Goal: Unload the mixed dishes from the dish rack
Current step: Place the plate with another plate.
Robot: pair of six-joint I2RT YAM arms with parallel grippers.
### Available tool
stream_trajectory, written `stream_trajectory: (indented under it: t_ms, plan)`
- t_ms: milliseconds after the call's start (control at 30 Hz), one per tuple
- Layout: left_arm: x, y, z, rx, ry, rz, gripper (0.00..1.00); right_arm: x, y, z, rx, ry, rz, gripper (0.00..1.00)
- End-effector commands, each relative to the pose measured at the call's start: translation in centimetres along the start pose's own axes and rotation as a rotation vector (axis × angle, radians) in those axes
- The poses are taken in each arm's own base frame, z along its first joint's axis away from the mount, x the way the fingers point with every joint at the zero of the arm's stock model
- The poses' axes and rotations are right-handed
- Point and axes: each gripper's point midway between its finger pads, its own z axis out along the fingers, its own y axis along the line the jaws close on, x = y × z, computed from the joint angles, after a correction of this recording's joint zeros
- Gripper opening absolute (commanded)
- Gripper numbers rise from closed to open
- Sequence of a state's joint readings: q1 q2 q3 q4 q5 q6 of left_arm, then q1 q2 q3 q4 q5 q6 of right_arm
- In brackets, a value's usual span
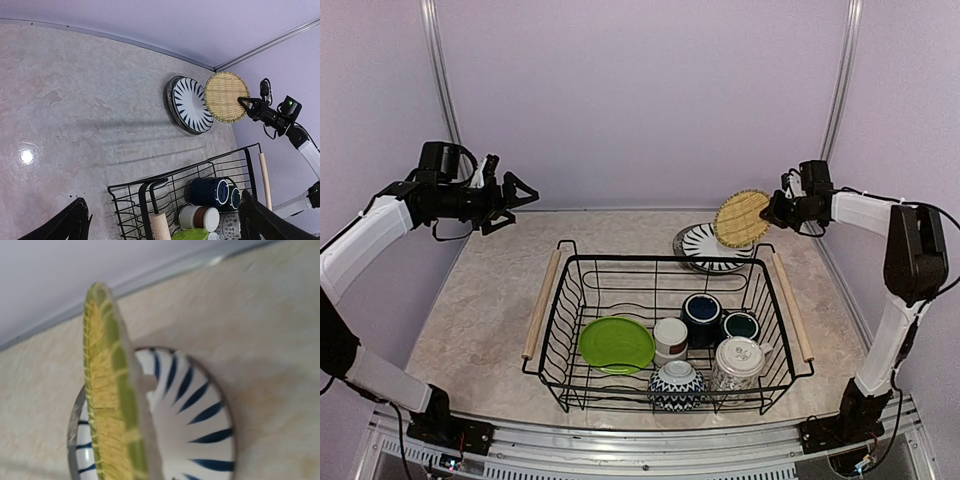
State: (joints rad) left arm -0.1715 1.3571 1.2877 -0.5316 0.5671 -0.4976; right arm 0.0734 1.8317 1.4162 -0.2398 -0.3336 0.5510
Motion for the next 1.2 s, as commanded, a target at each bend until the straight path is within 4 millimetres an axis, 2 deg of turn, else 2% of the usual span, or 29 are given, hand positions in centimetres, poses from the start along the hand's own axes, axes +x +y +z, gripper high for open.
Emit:
stream_trajectory:
  t_ms: [0,167,367,900,1167]
  plan:
    - [-0.3,-0.3,0.0,-0.006,-0.001,0.015,0.99,0.5,2.1,1.8,-0.133,0.075,0.055,0.0]
    - [-0.4,-0.4,0.0,-0.002,0.0,0.014,0.99,2.0,2.9,3.8,-0.158,0.123,0.075,0.0]
    - [-0.4,-0.6,-0.2,0.002,-0.004,0.017,0.99,3.5,2.3,5.7,-0.129,0.152,0.109,0.0]
    - [-0.4,-0.7,-0.3,0.004,-0.005,0.022,0.99,6.8,2.2,10.1,-0.201,0.249,0.195,0.0]
    - [-0.4,-0.9,-0.3,0.006,-0.006,0.024,0.99,7.4,2.4,11.6,-0.207,0.263,0.199,0.0]
